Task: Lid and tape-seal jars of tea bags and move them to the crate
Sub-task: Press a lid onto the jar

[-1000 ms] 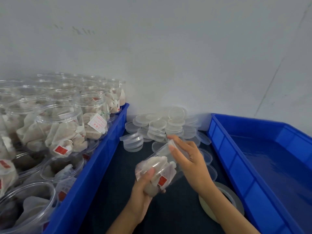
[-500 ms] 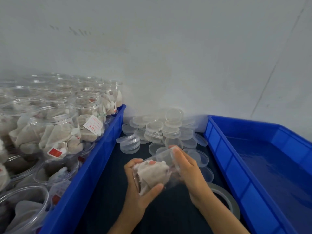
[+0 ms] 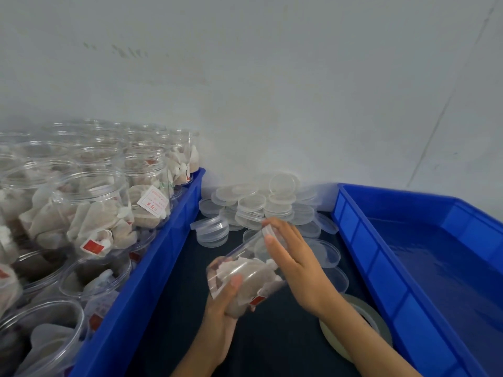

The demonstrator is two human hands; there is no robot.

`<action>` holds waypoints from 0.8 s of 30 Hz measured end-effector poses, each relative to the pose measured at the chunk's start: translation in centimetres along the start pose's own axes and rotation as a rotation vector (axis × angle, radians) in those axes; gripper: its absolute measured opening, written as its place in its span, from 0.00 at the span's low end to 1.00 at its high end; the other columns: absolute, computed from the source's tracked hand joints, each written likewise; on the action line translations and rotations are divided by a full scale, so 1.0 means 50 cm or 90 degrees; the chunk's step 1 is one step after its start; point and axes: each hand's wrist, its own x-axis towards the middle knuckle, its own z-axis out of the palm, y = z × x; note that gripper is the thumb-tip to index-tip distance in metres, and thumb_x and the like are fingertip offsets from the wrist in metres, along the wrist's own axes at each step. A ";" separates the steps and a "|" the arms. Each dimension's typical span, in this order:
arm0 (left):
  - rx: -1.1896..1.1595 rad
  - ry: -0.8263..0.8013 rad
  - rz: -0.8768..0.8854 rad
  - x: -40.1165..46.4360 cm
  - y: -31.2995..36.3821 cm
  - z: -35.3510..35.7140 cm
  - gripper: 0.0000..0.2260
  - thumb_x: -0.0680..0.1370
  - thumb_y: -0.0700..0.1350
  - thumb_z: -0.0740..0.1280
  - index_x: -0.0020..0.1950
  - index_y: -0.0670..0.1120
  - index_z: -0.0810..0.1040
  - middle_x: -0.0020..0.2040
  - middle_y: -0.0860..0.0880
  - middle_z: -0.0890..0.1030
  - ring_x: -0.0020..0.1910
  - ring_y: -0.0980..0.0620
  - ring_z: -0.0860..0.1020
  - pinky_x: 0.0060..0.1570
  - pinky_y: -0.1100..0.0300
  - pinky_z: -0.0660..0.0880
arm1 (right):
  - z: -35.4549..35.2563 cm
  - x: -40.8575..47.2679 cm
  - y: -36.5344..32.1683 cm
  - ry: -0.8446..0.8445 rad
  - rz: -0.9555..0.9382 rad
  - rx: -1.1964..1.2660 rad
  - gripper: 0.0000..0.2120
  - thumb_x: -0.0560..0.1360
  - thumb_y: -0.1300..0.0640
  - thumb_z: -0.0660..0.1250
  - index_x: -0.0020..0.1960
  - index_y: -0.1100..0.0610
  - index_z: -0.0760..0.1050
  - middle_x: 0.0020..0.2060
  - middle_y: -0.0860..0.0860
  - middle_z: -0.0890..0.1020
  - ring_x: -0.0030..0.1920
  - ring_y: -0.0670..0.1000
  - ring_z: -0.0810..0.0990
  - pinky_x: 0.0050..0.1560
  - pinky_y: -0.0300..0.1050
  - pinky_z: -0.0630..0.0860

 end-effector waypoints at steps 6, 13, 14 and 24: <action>-0.212 -0.108 -0.302 0.009 0.014 -0.013 0.24 0.67 0.61 0.69 0.50 0.41 0.86 0.47 0.37 0.83 0.39 0.41 0.80 0.26 0.59 0.74 | -0.023 0.012 0.012 -0.088 -0.100 -0.091 0.20 0.77 0.37 0.57 0.67 0.38 0.70 0.60 0.41 0.71 0.64 0.45 0.73 0.61 0.48 0.74; -0.169 0.015 -0.171 0.016 -0.004 -0.021 0.26 0.67 0.58 0.70 0.55 0.40 0.82 0.47 0.37 0.84 0.39 0.42 0.83 0.41 0.51 0.75 | 0.018 0.008 0.013 0.021 -0.039 0.027 0.18 0.74 0.38 0.59 0.61 0.43 0.76 0.57 0.42 0.75 0.60 0.46 0.75 0.59 0.52 0.76; -0.163 0.022 -0.164 0.015 -0.004 -0.022 0.26 0.68 0.58 0.69 0.57 0.40 0.81 0.47 0.37 0.84 0.39 0.43 0.83 0.41 0.51 0.75 | 0.020 0.008 0.013 0.026 -0.029 0.039 0.19 0.74 0.38 0.60 0.61 0.43 0.76 0.57 0.42 0.75 0.61 0.45 0.75 0.59 0.55 0.76; 0.411 -0.048 0.107 0.033 -0.004 -0.018 0.37 0.57 0.54 0.80 0.62 0.66 0.70 0.61 0.65 0.76 0.60 0.66 0.74 0.53 0.67 0.74 | -0.041 0.060 -0.007 -0.075 -0.061 -0.231 0.24 0.70 0.34 0.65 0.64 0.36 0.73 0.54 0.38 0.73 0.55 0.38 0.74 0.58 0.43 0.75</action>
